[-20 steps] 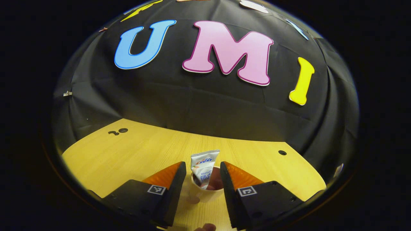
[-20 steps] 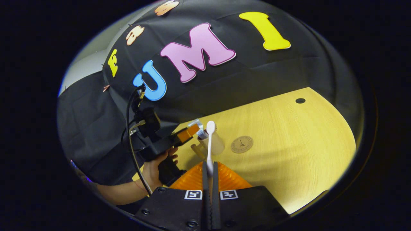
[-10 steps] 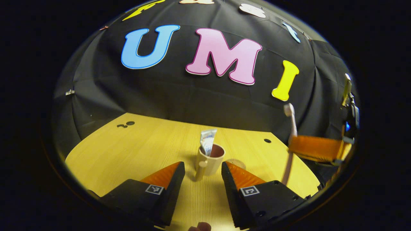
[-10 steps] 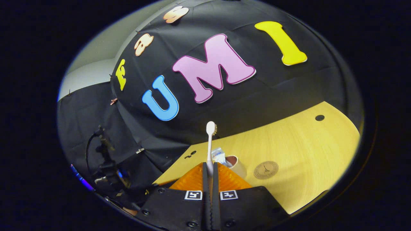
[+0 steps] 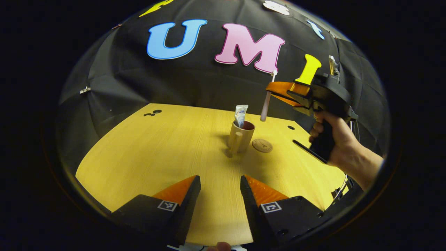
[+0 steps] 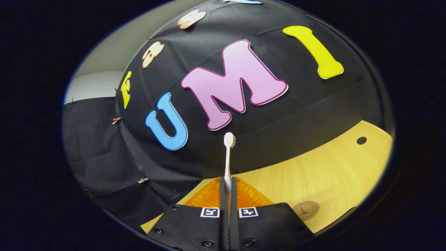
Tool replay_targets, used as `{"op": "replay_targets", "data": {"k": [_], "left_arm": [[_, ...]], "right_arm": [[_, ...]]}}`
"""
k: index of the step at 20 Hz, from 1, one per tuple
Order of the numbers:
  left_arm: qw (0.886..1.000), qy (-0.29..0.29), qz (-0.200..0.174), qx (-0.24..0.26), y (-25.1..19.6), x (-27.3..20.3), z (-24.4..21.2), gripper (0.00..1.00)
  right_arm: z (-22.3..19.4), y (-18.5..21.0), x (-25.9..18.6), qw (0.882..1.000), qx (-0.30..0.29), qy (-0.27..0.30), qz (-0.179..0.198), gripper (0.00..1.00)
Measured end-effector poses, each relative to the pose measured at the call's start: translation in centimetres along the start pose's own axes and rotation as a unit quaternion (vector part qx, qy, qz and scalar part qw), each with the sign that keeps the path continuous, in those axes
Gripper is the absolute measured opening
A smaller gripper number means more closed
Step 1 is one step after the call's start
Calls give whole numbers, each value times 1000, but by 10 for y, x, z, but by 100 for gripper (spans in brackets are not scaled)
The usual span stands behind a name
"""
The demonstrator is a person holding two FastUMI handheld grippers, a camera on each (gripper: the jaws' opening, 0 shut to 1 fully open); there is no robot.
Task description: Put the toothbrush and toothpaste on the desktop into the cup, then pick up the cup and place it on the coaster on the desktop.
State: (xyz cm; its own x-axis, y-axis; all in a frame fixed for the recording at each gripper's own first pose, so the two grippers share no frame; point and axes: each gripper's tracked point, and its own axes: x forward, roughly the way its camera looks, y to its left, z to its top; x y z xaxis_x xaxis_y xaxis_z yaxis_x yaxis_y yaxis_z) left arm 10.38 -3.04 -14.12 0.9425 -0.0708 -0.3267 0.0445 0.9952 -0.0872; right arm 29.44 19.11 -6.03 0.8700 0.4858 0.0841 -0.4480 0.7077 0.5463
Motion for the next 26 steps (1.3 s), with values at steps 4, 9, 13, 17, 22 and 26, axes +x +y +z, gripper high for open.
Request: {"op": "replay_targets", "data": {"k": [4, 9, 13, 17, 22, 26], "left_arm": [[1000, 12, 10, -18, 13, -16, -18, 72], [999, 26, 23, -32, 22, -25, -38, 71], [998, 28, 27, -46, 24, -28, -43, 71], [998, 32, 33, -53, 21, -28, -45, 71], [997, 36, 35, -55, 12, -22, -43, 71], [998, 40, 31, -48, 1, -9, -35, 71]], "right_arm": [[-22, -31, 32, 999, -14, -1, -31, 5], [-47, -56, 53, 998, -30, 7, -53, 5], [-76, -61, 52, 996, -62, 34, -57, 5], [-91, -62, 43, 995, -61, 57, -59, 12], [-104, -68, 23, 992, -52, 91, -65, 29], [-106, -68, 1, 991, -35, 111, -63, 35]]}}
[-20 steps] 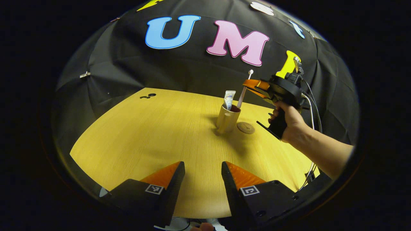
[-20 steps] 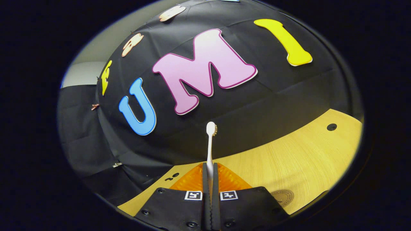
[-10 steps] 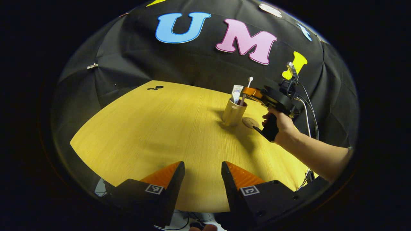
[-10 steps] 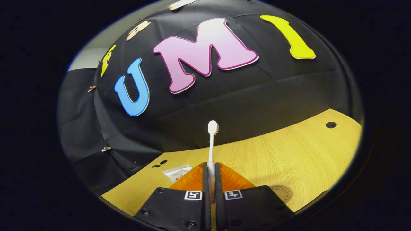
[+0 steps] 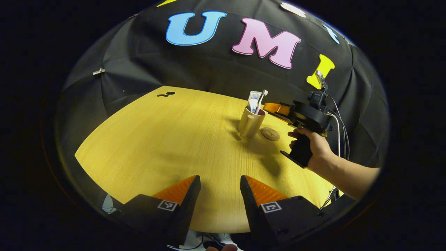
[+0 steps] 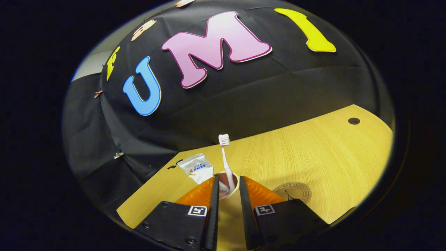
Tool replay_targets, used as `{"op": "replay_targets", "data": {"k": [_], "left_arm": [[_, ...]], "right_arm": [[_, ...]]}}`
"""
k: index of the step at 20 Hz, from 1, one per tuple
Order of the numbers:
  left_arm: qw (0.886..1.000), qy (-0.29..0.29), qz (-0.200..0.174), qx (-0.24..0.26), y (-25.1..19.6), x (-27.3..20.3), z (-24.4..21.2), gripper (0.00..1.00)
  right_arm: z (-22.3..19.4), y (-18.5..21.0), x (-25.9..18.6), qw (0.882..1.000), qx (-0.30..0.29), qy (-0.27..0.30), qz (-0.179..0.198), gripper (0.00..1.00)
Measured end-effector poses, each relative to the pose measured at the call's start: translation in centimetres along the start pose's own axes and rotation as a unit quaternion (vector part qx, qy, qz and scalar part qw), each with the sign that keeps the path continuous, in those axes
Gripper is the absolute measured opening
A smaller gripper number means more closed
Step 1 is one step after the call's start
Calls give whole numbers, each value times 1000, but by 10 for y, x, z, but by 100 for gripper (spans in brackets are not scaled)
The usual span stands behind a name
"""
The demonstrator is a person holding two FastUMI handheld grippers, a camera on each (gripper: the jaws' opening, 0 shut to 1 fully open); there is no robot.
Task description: Put the toothbrush and toothpaste on the desktop into the cup, then pick up the cup and place it on the coaster on the desktop.
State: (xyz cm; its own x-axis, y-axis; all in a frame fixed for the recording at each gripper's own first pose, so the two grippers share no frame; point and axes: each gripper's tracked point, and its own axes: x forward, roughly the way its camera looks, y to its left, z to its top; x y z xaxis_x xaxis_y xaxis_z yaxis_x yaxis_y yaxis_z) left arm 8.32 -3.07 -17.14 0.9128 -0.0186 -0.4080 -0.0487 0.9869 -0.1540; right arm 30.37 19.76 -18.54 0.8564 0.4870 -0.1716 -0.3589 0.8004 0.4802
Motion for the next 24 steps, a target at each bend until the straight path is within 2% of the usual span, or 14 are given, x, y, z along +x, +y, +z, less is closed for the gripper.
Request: {"op": "replay_targets", "data": {"k": [1, 2, 5, 8, 11, 12, 13, 17, 18, 19, 21, 24], "left_arm": [[1000, 1, 0, 4, -2, 5, 4, 71], [1000, 3, -1, 8, -5, 10, 7, 71], [999, 25, -9, 22, -16, 29, 19, 72], [997, 56, -13, 52, -23, 51, 28, 72], [992, 81, -17, 95, -27, 74, 40, 72], [990, 95, -24, 106, -31, 81, 43, 72], [987, 109, -33, 113, -36, 88, 46, 72], [980, 146, -48, 129, -51, 122, 59, 72], [978, 154, -49, 134, -53, 130, 62, 72], [975, 164, -52, 137, -56, 137, 64, 72], [971, 180, -60, 145, -63, 151, 71, 72], [963, 199, -45, 175, -63, 172, 86, 72]], "right_arm": [[-3, 0, -7, 1000, 1, 7, 4, 20], [-8, -2, -14, 1000, 1, 15, 5, 41], [-25, -5, -41, 999, 14, 47, 15, 47], [-42, -10, -68, 997, 23, 76, 17, 58], [-52, -16, -96, 994, 38, 99, 16, 59], [-56, -17, -104, 993, 43, 106, 16, 81], [-59, -21, -113, 992, 42, 115, 13, 66], [-65, -23, -140, 991, 21, 132, 22, 69], [-65, -22, -146, 990, 28, 137, 26, 54], [-66, -22, -152, 989, 32, 141, 29, 71], [-68, -27, -160, 988, 33, 148, 30, 74], [-69, -38, -169, 986, 44, 156, 30, 74]]}}
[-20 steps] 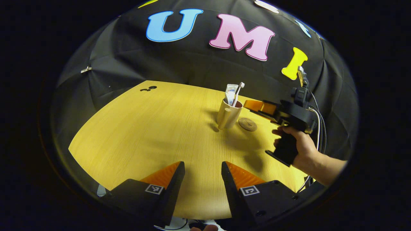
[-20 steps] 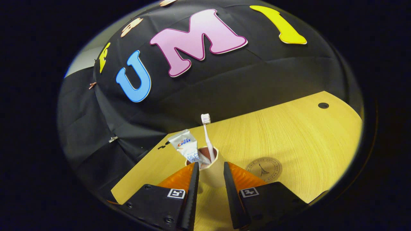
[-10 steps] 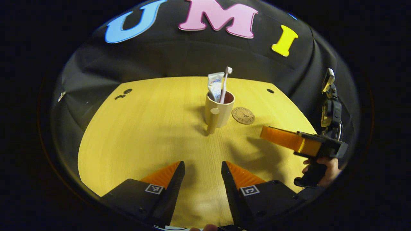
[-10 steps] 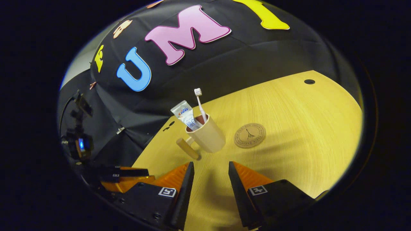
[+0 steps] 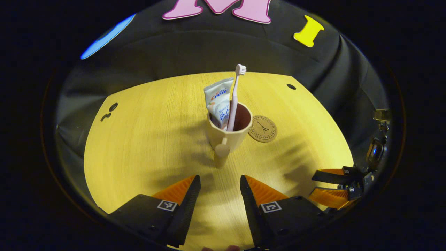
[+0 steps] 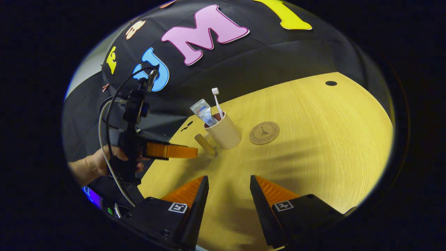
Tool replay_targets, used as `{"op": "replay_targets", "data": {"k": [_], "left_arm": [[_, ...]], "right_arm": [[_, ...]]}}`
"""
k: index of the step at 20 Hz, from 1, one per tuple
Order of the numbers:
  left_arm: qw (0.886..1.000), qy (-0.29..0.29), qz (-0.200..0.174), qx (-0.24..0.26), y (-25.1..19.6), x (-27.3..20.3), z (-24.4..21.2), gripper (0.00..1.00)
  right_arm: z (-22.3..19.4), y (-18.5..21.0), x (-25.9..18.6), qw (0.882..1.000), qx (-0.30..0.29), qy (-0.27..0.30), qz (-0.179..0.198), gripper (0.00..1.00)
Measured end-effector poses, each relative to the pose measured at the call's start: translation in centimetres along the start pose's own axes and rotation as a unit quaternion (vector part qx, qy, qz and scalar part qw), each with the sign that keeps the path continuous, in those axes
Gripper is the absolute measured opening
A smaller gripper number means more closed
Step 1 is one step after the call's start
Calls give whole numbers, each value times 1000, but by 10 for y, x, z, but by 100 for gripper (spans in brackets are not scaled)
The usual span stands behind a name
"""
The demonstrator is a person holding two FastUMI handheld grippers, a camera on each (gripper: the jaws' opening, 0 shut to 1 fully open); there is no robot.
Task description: Put the toothbrush and toothpaste on the desktop into the cup, then pick up the cup and place it on the coaster on the desktop.
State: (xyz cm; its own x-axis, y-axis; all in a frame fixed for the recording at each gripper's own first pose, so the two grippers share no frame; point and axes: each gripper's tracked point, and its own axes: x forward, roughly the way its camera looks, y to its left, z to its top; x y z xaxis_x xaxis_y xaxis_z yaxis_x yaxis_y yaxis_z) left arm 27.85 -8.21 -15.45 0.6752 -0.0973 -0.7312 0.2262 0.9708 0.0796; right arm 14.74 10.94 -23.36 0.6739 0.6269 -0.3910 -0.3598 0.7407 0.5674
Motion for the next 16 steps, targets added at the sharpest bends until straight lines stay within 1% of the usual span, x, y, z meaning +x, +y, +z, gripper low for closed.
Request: {"op": "replay_targets", "data": {"k": [2, 4, 5, 6, 7, 8, 9, 12, 13, 15, 16], "left_arm": [[1000, 22, 2, 14, 2, 10, 8, 72], [999, 50, 0, 16, 0, 24, 11, 72], [998, 61, -1, 17, 0, 29, 13, 79], [998, 67, -2, 20, 0, 35, 15, 78], [997, 73, -3, 23, -1, 40, 17, 70], [996, 82, -2, 29, -2, 44, 19, 75], [995, 91, 1, 36, -2, 48, 20, 68], [992, 108, 13, 65, -1, 56, 29, 63], [991, 111, 17, 74, -1, 58, 32, 60], [989, 124, 13, 78, -6, 64, 32, 47], [988, 133, 18, 78, -3, 64, 29, 41]], "right_arm": [[1, -10, -5, 1000, 5, 1, -6, 77], [4, -19, -6, 1000, 15, 0, -9, 77], [6, -23, -7, 1000, 20, 0, -11, 77], [7, -27, -7, 1000, 23, -1, -12, 77], [8, -30, -7, 1000, 27, 0, -12, 76], [9, -33, -6, 999, 30, 1, -12, 77], [9, -35, -7, 999, 31, 0, -12, 76], [8, -40, -7, 999, 36, 3, -10, 77], [7, -42, -6, 999, 37, 4, -8, 77], [4, -44, -4, 999, 41, 6, -6, 77], [4, -45, -5, 999, 42, 7, -6, 77]]}}
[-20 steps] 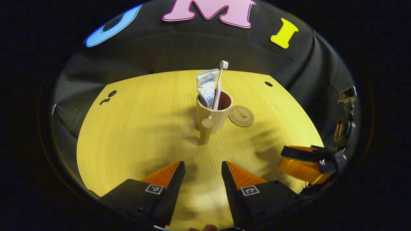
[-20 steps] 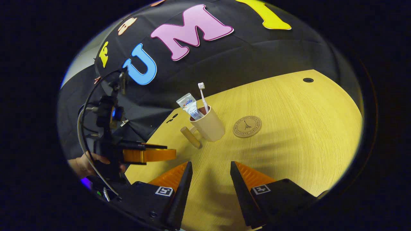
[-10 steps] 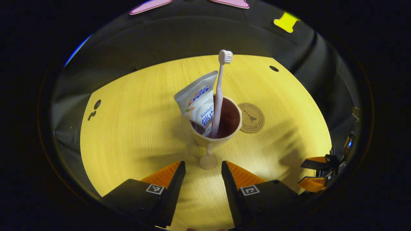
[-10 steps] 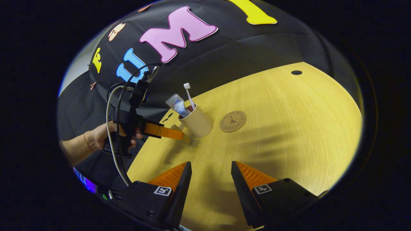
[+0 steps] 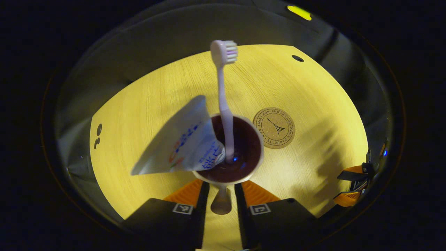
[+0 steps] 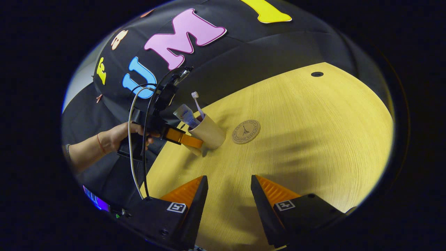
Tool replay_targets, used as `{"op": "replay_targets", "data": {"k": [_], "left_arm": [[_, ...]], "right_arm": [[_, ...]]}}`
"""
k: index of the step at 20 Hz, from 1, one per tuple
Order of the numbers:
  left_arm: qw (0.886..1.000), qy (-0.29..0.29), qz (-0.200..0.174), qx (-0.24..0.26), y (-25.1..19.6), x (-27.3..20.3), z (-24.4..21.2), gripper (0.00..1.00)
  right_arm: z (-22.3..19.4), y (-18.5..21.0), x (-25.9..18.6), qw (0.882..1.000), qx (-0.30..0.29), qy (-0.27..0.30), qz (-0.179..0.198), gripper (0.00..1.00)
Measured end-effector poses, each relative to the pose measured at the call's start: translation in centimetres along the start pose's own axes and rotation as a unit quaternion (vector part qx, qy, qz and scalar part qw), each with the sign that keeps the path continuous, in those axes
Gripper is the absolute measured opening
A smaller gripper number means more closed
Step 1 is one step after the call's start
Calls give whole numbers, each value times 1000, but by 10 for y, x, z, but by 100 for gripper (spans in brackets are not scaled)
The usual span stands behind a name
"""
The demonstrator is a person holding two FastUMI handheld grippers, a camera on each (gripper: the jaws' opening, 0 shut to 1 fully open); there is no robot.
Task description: Put the toothbrush and toothpaste on the desktop into the cup, then pick up the cup and place it on the coaster on the desktop.
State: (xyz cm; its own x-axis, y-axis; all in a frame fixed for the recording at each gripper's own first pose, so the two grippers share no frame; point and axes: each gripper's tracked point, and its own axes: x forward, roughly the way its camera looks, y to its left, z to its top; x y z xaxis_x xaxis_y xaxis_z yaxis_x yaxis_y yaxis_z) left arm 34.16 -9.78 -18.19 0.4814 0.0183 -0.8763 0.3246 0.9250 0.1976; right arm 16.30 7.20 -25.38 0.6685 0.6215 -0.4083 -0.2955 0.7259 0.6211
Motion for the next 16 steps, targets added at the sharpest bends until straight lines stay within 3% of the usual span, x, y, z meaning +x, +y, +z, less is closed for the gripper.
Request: {"op": "replay_targets", "data": {"k": [1, 5, 9, 15, 16], "left_arm": [[1000, -4, 0, -2, -1, -2, 3, 30], [1000, -16, -6, -9, -4, -1, 3, 24], [999, -21, -7, -24, -6, -7, 0, 23], [999, -39, -10, 4, -21, -28, 10, 27], [999, -39, -13, 8, -26, -29, 12, 22]], "right_arm": [[0, 0, -1, 1000, 0, 1, 0, 77], [1, -2, -3, 1000, 0, 2, 1, 76], [1, -2, -5, 1000, 2, -2, 3, 77], [3, 1, -10, 1000, 1, -7, 5, 77], [2, 1, -12, 1000, 1, -8, 5, 77]]}}
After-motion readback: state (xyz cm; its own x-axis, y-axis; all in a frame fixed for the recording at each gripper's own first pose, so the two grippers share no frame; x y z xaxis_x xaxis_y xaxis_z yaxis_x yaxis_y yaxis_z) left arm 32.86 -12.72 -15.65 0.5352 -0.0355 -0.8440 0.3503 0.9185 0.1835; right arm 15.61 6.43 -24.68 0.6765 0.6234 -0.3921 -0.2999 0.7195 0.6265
